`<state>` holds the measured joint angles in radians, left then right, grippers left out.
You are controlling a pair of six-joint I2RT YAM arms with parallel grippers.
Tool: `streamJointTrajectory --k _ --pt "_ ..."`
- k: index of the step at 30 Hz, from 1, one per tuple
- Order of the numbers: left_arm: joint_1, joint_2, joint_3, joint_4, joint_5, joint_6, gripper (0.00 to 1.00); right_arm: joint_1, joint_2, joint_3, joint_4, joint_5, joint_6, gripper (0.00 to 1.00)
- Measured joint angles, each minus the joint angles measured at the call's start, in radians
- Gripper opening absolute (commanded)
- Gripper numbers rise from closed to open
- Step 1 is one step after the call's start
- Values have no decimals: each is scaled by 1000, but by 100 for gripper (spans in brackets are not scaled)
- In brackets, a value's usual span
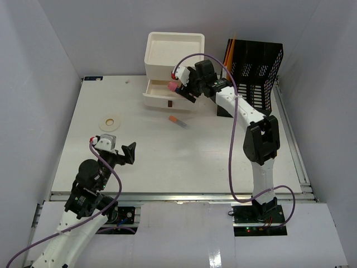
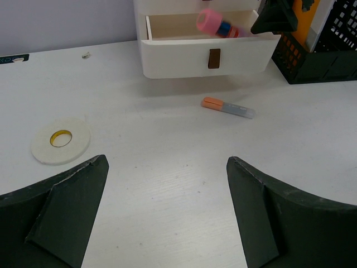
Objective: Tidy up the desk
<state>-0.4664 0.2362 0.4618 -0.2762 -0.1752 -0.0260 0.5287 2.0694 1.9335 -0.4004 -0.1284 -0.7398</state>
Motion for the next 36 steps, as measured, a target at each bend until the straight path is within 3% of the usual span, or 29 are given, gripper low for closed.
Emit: streamJointTrajectory --k 6,10,16,21,26,31,36 --pt "0 65 0 24 11 -14 98 0 -48 -33 8 -20 25 85" --pt "0 240 21 28 56 -60 95 -11 -159 -111 1 -96 67 84" --pt "1 605 107 121 230 -227 76 -151 -499 -445 9 -484 129 76" --pt "1 920 318 248 330 -322 72 -288 -740 -795 22 -780 146 70" --pt "2 1201 607 392 325 -332 72 -419 -873 -1090 83 -957 224 68" --pt "2 1490 875 454 241 -309 72 -548 -953 -1138 187 -1051 310 68" --pt "1 1660 1003 436 142 -289 72 -581 -985 -1145 262 -1087 364 68"
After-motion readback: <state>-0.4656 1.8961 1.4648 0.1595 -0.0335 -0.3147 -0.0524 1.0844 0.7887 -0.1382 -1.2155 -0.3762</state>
